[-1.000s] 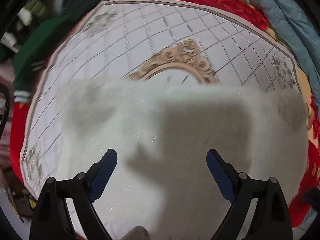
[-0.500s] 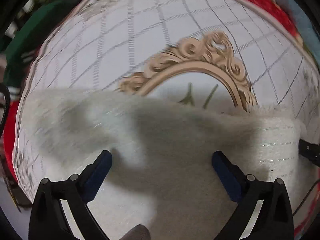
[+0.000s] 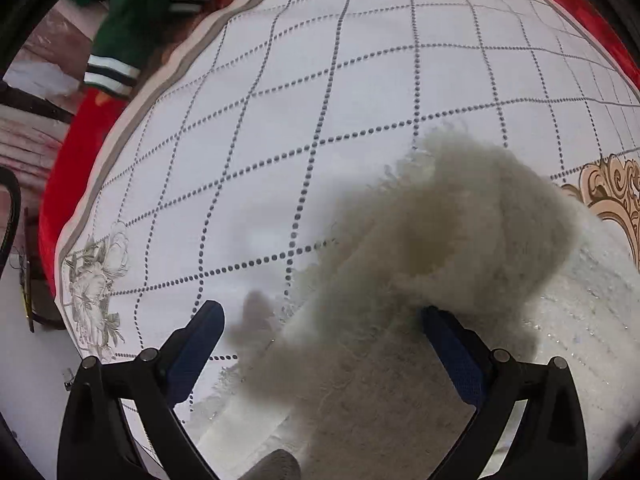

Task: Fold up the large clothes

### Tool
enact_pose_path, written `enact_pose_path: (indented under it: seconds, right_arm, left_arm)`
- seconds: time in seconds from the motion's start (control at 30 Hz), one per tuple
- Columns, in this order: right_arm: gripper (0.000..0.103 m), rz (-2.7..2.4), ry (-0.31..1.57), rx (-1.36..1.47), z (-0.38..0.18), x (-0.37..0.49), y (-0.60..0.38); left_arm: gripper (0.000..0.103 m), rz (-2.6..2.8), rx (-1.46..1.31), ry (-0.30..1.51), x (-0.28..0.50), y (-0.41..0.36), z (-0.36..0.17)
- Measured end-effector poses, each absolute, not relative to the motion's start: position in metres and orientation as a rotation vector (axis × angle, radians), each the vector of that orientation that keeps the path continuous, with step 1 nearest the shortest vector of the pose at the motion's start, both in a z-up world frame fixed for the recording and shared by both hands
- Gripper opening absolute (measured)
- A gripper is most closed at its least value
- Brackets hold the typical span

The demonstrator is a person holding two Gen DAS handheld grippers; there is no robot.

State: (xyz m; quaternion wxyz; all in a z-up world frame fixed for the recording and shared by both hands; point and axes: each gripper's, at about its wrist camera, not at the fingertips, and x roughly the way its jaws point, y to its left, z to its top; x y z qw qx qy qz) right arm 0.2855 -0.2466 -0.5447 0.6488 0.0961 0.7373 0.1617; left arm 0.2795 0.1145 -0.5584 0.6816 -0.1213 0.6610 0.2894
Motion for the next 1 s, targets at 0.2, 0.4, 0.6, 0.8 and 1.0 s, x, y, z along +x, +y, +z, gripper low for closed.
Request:
enact_pose_path:
  seconds: [0.2, 0.4, 0.6, 0.8, 1.0]
  right_arm:
    - [0.024, 0.253, 1.81, 0.244, -0.557, 0.304, -0.243]
    - [0.027, 0.326, 1.671, 0.374, -0.485, 0.275, -0.3]
    - [0.06, 0.095, 1.548, 0.665, -0.471, 0.18, -0.42]
    - [0.06, 0.037, 1.453, 0.965, -0.544, 0.099, -0.461]
    - [0.06, 0.098, 1.219, 1.213, -0.595, 0.123, -0.463]
  left_arm:
    - [0.103, 0.589, -0.269, 1.406, 0.256, 0.083, -0.504]
    - [0.103, 0.455, -0.235, 1.364, 0.252, 0.038, -0.464]
    - [0.103, 0.25, -0.192, 1.386, 0.274, -0.026, -0.487]
    - [0.103, 0.189, -0.084, 1.48, 0.289, -0.077, -0.546]
    - [0.103, 0.194, -0.158, 1.482, 0.289, -0.07, -0.554]
